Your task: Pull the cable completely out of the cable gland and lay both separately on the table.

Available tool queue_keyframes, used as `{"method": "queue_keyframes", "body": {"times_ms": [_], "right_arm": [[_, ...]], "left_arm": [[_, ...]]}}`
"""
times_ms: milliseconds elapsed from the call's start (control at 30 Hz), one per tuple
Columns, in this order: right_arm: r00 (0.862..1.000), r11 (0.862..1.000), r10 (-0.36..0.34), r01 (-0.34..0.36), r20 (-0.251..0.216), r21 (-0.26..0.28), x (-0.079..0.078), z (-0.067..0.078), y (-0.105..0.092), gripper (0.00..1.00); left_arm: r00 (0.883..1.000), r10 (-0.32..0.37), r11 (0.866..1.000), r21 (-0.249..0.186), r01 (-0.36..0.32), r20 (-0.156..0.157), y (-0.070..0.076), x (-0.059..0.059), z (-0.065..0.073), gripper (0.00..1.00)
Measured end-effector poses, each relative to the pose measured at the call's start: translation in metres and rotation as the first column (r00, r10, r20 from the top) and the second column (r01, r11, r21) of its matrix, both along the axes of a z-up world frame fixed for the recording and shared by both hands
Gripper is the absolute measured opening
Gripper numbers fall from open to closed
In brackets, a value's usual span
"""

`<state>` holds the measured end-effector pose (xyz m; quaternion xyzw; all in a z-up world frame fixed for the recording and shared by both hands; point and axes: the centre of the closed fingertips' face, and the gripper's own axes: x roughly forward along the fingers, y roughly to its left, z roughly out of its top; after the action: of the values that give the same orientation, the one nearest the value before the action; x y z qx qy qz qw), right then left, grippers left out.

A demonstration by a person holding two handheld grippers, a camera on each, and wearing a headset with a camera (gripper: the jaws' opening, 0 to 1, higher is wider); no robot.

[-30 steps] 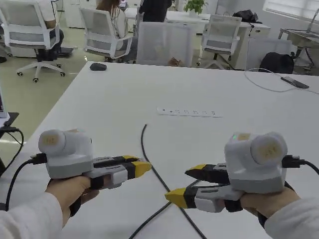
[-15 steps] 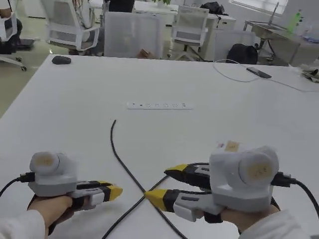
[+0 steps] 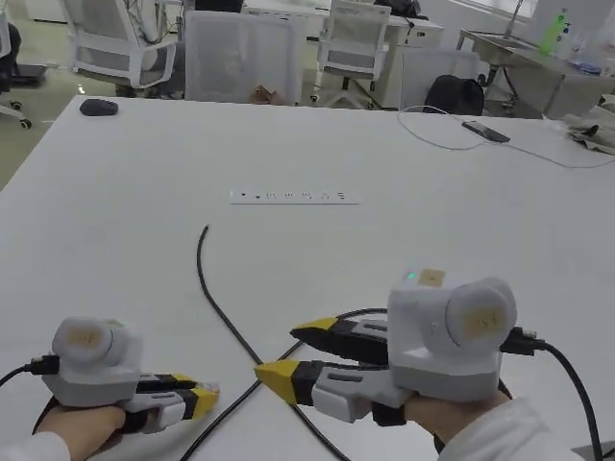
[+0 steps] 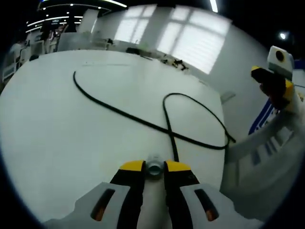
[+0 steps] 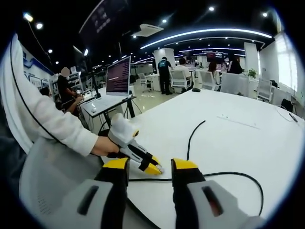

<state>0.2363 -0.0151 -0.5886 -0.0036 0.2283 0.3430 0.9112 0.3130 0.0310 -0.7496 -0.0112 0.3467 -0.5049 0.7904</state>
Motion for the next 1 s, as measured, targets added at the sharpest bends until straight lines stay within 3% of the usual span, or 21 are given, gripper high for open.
{"method": "queue_keyframes", "body": {"times_ms": [100, 267, 367, 467, 533, 600, 667, 700, 767, 800, 833, 900, 967, 1000], "right_arm": [[1.000, 1.000, 0.019, -0.019, -0.005, -0.012, -0.002, -0.003, 0.004, 0.37], [1.000, 0.999, 0.021, -0.022, -0.017, -0.031, -0.003, -0.007, 0.003, 0.39], [1.000, 1.000, -0.010, 0.010, -0.026, -0.013, 0.000, -0.007, -0.004, 0.44], [0.999, 0.999, -0.034, 0.034, -0.017, -0.015, 0.003, -0.004, -0.013, 0.50], [0.999, 0.999, -0.036, 0.035, -0.020, -0.032, 0.001, -0.004, -0.019, 0.52], [0.996, 0.997, -0.063, 0.061, -0.060, -0.039, -0.004, -0.005, -0.035, 0.56], [0.992, 0.996, -0.092, 0.091, -0.082, -0.024, -0.008, -0.002, -0.050, 0.63], [0.991, 0.995, -0.102, 0.100, -0.083, -0.020, -0.010, 0.001, -0.057, 0.66], [0.987, 0.991, -0.131, 0.129, -0.093, -0.020, -0.017, 0.006, -0.073, 0.69], [0.985, 0.990, -0.143, 0.142, -0.101, -0.020, -0.019, 0.007, -0.079, 0.69], [0.982, 0.988, -0.154, 0.153, -0.105, -0.022, -0.022, 0.008, -0.086, 0.69], [0.976, 0.983, -0.183, 0.180, -0.117, -0.030, -0.026, 0.010, -0.098, 0.69], [0.967, 0.974, -0.224, 0.220, -0.123, -0.045, -0.034, 0.014, -0.116, 0.71], [0.964, 0.972, -0.233, 0.229, -0.124, -0.044, -0.037, 0.015, -0.121, 0.71]], "left_arm": [[1.000, 0.002, 1.000, 0.003, -0.002, 0.001, 0.001, 0.001, 0.001, 0.17], [1.000, 0.022, 0.999, 0.030, -0.022, 0.003, 0.008, 0.005, 0.009, 0.27], [1.000, 0.019, 1.000, 0.022, -0.020, 0.022, 0.010, 0.007, 0.032, 0.35], [0.998, 0.015, 1.000, 0.003, -0.015, 0.062, 0.018, 0.008, 0.071, 0.46], [0.997, 0.036, 0.999, -0.015, -0.035, 0.067, 0.029, 0.009, 0.093, 0.57], [0.994, 0.060, 0.998, -0.033, -0.057, 0.090, 0.039, 0.007, 0.114, 0.64], [0.989, 0.059, 0.998, -0.038, -0.054, 0.139, 0.050, -0.002, 0.141, 0.69], [0.985, 0.049, 0.999, -0.020, -0.046, 0.167, 0.057, -0.010, 0.153, 0.72], [0.981, 0.042, 0.999, 0.004, -0.043, 0.188, 0.069, -0.024, 0.167, 0.78], [0.981, 0.053, 0.999, 0.002, -0.054, 0.187, 0.073, -0.028, 0.171, 0.81], [0.975, 0.089, 0.996, -0.041, -0.082, 0.203, 0.079, -0.032, 0.181, 0.83], [0.975, 0.131, 0.990, -0.084, -0.117, 0.180, 0.083, -0.038, 0.187, 0.87], [0.972, 0.184, 0.980, -0.108, -0.169, 0.147, 0.097, -0.052, 0.195, 0.87], [0.970, 0.187, 0.980, -0.096, -0.173, 0.156, 0.101, -0.057, 0.198, 0.86]]}}
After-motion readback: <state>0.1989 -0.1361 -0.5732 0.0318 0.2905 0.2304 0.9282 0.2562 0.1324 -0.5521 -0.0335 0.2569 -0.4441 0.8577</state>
